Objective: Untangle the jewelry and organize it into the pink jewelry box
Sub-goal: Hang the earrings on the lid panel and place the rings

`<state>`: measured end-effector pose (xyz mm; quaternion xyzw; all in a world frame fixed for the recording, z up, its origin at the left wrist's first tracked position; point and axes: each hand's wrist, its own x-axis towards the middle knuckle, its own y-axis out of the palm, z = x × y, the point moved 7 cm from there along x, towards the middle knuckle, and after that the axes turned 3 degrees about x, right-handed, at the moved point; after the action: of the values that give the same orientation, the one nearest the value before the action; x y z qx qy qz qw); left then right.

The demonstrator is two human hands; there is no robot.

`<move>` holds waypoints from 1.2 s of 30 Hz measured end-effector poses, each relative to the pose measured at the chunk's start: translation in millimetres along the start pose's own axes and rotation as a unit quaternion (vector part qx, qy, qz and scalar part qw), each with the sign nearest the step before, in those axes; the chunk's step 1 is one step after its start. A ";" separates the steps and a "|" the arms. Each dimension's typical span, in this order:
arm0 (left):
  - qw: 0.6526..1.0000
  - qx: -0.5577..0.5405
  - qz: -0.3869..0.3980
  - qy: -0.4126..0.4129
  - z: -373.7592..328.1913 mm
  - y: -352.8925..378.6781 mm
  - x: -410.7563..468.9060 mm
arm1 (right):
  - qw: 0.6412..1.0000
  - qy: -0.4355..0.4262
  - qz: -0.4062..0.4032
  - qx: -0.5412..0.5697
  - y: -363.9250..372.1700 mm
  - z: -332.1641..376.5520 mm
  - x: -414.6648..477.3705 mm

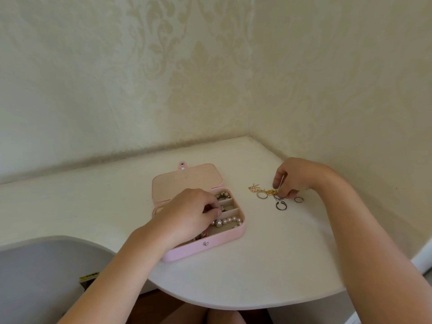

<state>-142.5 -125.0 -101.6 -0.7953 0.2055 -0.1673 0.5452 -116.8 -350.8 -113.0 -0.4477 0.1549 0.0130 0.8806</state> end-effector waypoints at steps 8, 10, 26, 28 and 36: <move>0.997 -0.058 -0.056 -0.013 7.9 -13.0 3.4 | 0.990 -0.080 -0.074 0.092 -17.5 7.9 0.4; 0.991 -0.094 -0.091 -0.023 11.1 -21.7 4.0 | 0.983 -0.105 -0.087 0.122 -20.0 12.6 -1.0; 0.939 -0.304 -0.150 -0.053 46.3 -29.5 19.6 | 0.955 -0.188 -0.107 0.203 -17.5 42.6 -16.3; 0.941 -0.312 -0.123 -0.032 29.8 -24.0 28.0 | 0.948 -0.215 -0.103 0.213 -14.3 49.5 -18.3; 0.928 -0.336 -0.154 -0.038 15.9 -21.7 51.5 | 0.924 -0.268 -0.052 0.269 0.4 66.2 -23.1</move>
<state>-87.3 -131.5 -84.7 -0.9595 0.1037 -0.1403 0.2211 -121.5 -295.5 -70.3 -0.1817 -0.1131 0.0445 0.9758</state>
